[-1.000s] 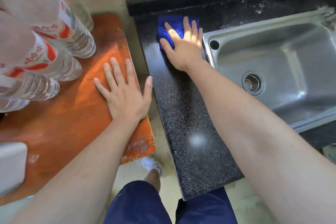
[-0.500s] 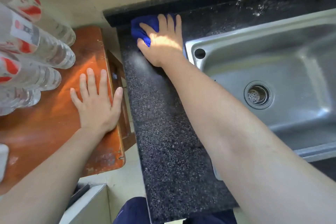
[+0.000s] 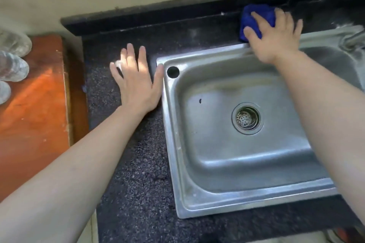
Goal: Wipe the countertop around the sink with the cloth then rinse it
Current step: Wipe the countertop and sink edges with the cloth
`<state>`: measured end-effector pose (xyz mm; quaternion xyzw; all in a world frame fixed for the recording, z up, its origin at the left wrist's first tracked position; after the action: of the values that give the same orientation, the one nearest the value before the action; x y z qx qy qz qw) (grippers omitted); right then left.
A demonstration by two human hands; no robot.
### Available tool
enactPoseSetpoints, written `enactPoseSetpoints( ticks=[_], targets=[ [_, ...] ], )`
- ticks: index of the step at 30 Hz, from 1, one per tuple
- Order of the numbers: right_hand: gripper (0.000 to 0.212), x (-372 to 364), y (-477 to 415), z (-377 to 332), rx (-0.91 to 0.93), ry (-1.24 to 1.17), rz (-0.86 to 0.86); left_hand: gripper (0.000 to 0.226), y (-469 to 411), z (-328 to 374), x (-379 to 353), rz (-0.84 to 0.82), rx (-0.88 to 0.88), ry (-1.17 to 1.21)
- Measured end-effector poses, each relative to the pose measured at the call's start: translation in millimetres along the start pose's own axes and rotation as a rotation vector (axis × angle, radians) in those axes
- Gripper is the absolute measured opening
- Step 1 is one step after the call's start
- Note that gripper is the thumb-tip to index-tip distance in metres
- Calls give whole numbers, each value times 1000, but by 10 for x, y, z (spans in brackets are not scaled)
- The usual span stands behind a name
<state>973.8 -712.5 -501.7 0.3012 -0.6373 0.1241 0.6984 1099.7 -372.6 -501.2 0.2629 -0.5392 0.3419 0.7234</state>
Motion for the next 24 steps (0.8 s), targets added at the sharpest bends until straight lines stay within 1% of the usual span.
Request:
enactPoseSetpoints(
  ticks=[4,6,8,10,11,14,17,19,20,22,24],
  targets=[
    [60,-1,-22,36,-36,-88,47,72,-40,63,-121,11,36,-37],
    [59,-32,36,-38,-95,-130,82,72,-33,60,-120,9,37,-59],
    [59,-60,107,-170,-162,-161,102,71,-35,68,-114,3,43,-67],
    [60,-78,235,-431,-167,-176,106,70,-45,81,-108,-4,43,-79],
    [60,-99,331,-631,-129,-170,104,69,-45,81,-106,-4,42,-81],
    [59,-193,648,-1333,70,-153,87,67,-36,75,-92,23,38,-73],
    [59,-212,758,-1655,211,-115,53,66,-45,76,-83,39,42,-75],
    [58,-144,666,-1519,283,-75,66,66,-48,81,-67,36,45,-84],
    [58,-100,576,-1352,278,-65,90,66,-51,88,-61,35,45,-85],
    [58,-24,336,-889,191,-65,131,66,-57,87,-51,35,44,-86],
    [58,31,121,-405,108,-56,132,66,-59,93,-39,43,44,-87]
  ],
)
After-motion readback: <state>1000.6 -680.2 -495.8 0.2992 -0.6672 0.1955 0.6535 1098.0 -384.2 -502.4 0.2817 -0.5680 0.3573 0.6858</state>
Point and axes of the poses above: each hand's wrist, its own y-axis away from the middle knuckle, its own x-axis out of the back of the hand, z = x × y, the point moved 8 cm from there along -y, towards the middle knuckle, and after that the axes turned 9 degrees about -x, right-handed, at the moved point
